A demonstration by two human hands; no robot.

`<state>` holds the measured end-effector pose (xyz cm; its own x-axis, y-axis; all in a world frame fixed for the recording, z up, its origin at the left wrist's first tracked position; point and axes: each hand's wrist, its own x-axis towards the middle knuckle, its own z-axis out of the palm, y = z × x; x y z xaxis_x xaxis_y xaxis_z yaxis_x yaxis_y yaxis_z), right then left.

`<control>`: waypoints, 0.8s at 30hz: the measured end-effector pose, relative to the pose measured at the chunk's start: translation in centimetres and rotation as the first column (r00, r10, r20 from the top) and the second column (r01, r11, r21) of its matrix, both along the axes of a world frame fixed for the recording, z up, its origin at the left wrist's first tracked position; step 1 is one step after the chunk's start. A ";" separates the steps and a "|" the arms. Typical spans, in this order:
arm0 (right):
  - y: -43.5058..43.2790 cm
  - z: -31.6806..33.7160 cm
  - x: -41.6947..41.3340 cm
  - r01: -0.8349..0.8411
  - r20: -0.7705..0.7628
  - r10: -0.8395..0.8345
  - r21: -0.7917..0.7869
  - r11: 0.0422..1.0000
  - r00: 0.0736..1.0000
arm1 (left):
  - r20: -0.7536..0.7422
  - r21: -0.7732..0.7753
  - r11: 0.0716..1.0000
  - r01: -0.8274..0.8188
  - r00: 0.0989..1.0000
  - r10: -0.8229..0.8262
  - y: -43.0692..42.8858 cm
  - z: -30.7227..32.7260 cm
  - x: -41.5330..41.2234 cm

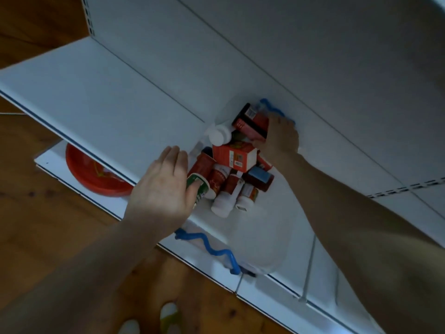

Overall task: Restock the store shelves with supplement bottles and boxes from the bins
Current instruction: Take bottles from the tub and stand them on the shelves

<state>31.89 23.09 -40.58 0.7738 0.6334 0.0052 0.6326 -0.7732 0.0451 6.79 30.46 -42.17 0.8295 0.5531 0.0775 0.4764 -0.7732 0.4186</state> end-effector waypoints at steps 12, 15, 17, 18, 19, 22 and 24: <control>-7.1 4.3 -8.8 0.362 -0.442 -0.102 0.559 0.746 0.891 | -0.036 0.062 0.992 0.107 0.994 -0.104 0.2 1.5 0.1; -10.5 5.5 -10.6 0.504 -0.532 -0.170 0.583 0.637 0.830 | 0.025 0.023 0.987 0.157 0.987 -0.157 -0.7 2.2 1.2; -12.4 5.9 -11.4 0.564 -0.561 -0.213 0.580 0.588 0.800 | 0.117 -0.042 0.985 0.168 0.980 -0.162 -1.4 2.3 2.8; -13.2 5.9 -11.7 0.585 -0.567 -0.236 0.575 0.572 0.789 | 0.162 -0.076 0.980 0.184 0.972 -0.170 -1.8 2.4 3.9; -14.0 6.1 -11.9 0.601 -0.571 -0.255 0.570 0.560 0.780 | 0.183 -0.121 0.974 0.190 0.969 -0.167 -2.2 2.5 5.3; -15.9 6.4 -12.3 0.643 -0.599 -0.281 0.560 0.523 0.750 | 0.110 -0.235 0.949 0.211 0.976 -0.189 -3.0 1.8 9.2; -16.8 6.4 -12.5 0.658 -0.619 -0.270 0.568 0.495 0.738 | 0.082 -0.229 0.936 0.266 0.964 -0.254 -3.2 0.4 11.1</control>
